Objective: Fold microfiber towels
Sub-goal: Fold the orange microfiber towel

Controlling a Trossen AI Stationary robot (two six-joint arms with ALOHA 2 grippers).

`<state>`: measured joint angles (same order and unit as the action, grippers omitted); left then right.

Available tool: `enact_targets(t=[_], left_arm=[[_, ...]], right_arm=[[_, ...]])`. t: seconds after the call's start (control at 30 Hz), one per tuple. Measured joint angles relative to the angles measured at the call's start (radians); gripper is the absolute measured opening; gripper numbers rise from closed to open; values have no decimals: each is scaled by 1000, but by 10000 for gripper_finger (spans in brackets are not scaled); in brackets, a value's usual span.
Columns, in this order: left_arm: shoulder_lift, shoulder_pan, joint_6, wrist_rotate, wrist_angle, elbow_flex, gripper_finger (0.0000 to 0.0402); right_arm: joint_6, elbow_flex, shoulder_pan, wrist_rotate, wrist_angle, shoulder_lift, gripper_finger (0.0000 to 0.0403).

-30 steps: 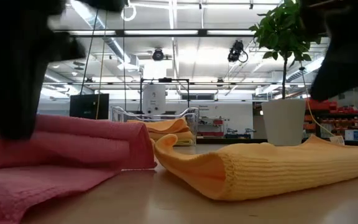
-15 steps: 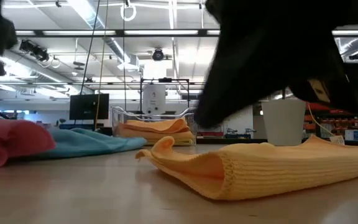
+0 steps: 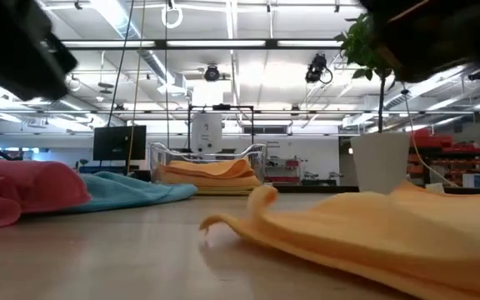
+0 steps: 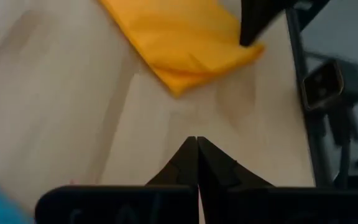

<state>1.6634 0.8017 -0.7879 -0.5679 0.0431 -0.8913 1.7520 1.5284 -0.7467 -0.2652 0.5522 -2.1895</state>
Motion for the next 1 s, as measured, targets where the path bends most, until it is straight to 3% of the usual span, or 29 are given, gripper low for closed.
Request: enact_targets(t=[0.2, 0.4, 0.6, 0.8, 1.0], left_arm=[[71, -71, 174, 113, -195, 0, 11], [148, -137, 547, 361, -386, -17, 6], [252, -165, 854, 388, -374, -194, 47], [404, -230, 852, 378, -163, -452, 71], [495, -301, 708, 436, -15, -539, 15]], right_arm=[[90, 15, -83, 32, 31, 9, 5], [250, 48, -155, -99, 258, 74, 5], [346, 43, -141, -123, 477, 106, 5], [238, -1, -63, -35, 563, 105, 5], [121, -93, -13, 18, 547, 196, 5]])
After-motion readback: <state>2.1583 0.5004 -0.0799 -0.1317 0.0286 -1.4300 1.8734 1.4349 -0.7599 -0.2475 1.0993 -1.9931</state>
